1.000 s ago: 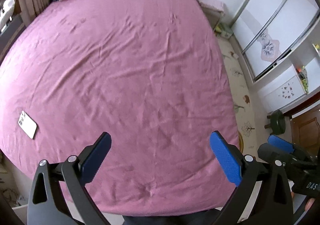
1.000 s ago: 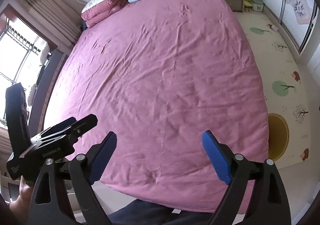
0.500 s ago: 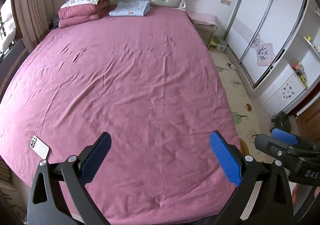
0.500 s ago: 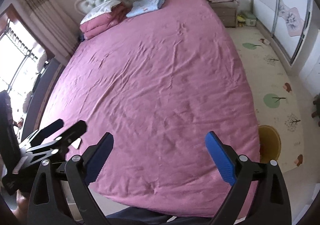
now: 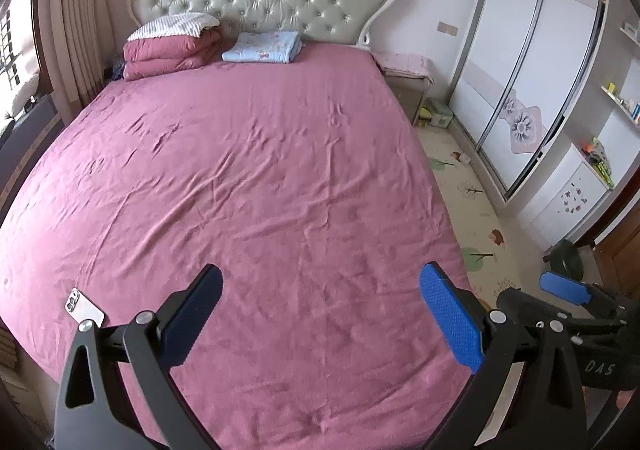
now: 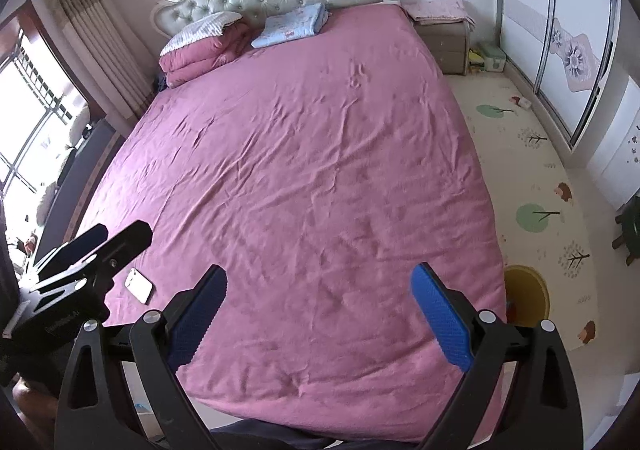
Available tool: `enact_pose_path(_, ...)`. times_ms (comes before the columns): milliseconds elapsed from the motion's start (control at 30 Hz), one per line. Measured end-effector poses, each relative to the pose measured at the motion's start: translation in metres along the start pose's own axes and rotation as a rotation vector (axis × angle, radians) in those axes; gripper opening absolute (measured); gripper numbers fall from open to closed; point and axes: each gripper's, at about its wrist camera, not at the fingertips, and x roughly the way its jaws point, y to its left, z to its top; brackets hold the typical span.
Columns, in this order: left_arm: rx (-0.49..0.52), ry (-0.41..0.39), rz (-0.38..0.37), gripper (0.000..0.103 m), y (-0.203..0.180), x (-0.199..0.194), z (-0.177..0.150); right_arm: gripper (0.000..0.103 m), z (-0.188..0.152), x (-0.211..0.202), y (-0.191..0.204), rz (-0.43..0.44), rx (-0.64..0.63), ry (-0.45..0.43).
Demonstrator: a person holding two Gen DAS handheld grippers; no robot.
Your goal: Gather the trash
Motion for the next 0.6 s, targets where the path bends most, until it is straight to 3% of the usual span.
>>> enact_pose_path(333,-0.02,-0.015,-0.036,0.099,0.0019,-0.0032,-0.0004,0.09,-0.0005,-0.0037,0.0003,0.001,0.015,-0.006)
enact_pose_path(600,-0.007,0.017,0.0,0.099,0.0002,0.0019,-0.0007,0.09,0.0004,-0.0027,-0.0019,0.005,0.033,0.003)
